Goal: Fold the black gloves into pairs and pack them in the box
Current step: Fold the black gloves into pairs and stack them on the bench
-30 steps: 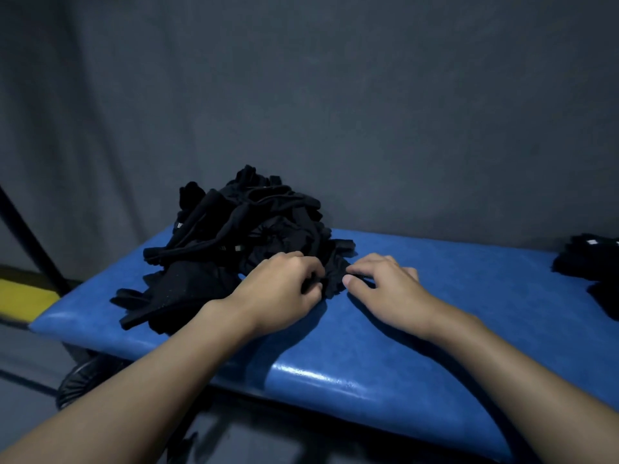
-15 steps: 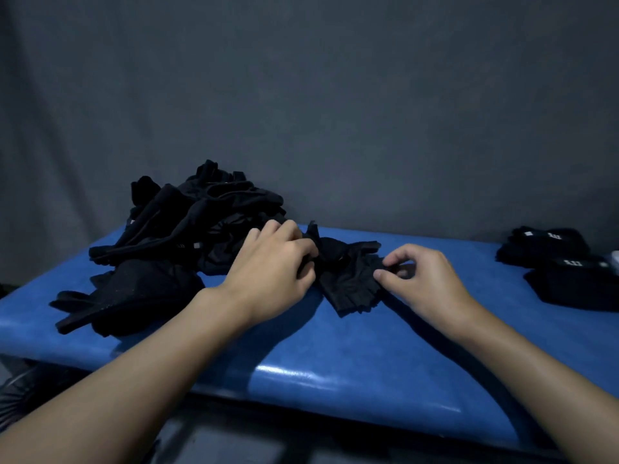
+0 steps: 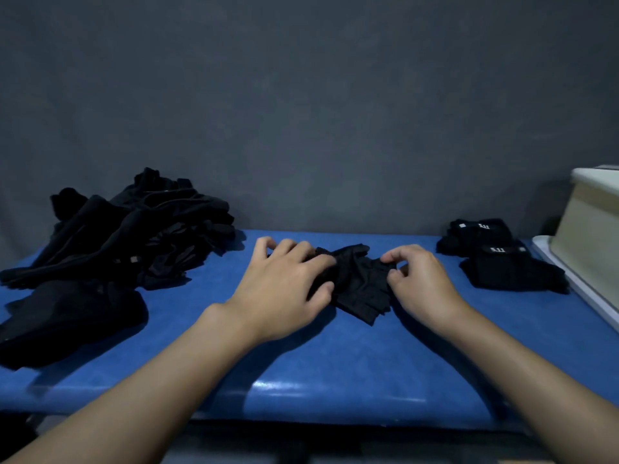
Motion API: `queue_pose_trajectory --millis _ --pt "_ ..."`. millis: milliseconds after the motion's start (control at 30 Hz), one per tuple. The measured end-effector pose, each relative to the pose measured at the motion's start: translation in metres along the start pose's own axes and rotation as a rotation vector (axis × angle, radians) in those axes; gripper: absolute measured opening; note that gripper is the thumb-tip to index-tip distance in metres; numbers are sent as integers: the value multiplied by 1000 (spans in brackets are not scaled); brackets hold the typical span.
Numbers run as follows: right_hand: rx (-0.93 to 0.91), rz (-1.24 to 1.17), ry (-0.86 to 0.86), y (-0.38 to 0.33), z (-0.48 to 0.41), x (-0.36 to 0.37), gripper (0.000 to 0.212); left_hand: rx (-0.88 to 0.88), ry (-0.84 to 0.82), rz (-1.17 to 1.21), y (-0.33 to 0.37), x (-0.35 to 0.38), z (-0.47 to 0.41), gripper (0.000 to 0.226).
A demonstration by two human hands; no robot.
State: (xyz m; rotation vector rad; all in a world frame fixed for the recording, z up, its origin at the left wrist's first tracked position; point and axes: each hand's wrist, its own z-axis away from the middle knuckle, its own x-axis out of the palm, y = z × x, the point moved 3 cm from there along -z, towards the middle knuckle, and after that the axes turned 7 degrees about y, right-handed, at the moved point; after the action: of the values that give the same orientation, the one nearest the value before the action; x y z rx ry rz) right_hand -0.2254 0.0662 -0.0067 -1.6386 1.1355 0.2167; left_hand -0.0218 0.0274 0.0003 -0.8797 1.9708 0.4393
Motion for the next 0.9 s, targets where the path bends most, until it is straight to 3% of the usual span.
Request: queue_pose_trajectory --millis 67,267,433,567,667,800,900 --pt "4 18 -15 2 -1 0 18 -18 -13 -28 2 3 -4 54" --pt "-49 96 -158 4 -5 9 45 -38 -108 59 -4 8 -4 29" --pt "-16 156 -117 10 -15 18 44 -24 -30 130 -19 3 -3 14" --pt "3 229 -61 9 -19 23 42 -29 52 20 -34 -2 -1 27" --pt "-182 364 0 -3 -14 23 42 -73 63 -5 -43 -4 1 44" --pt "-344 209 -162 -17 -1 33 45 -102 16 53 -47 -2 3 61" --pt "-360 187 -169 -15 0 40 28 -71 11 85 -47 -1 2 57"
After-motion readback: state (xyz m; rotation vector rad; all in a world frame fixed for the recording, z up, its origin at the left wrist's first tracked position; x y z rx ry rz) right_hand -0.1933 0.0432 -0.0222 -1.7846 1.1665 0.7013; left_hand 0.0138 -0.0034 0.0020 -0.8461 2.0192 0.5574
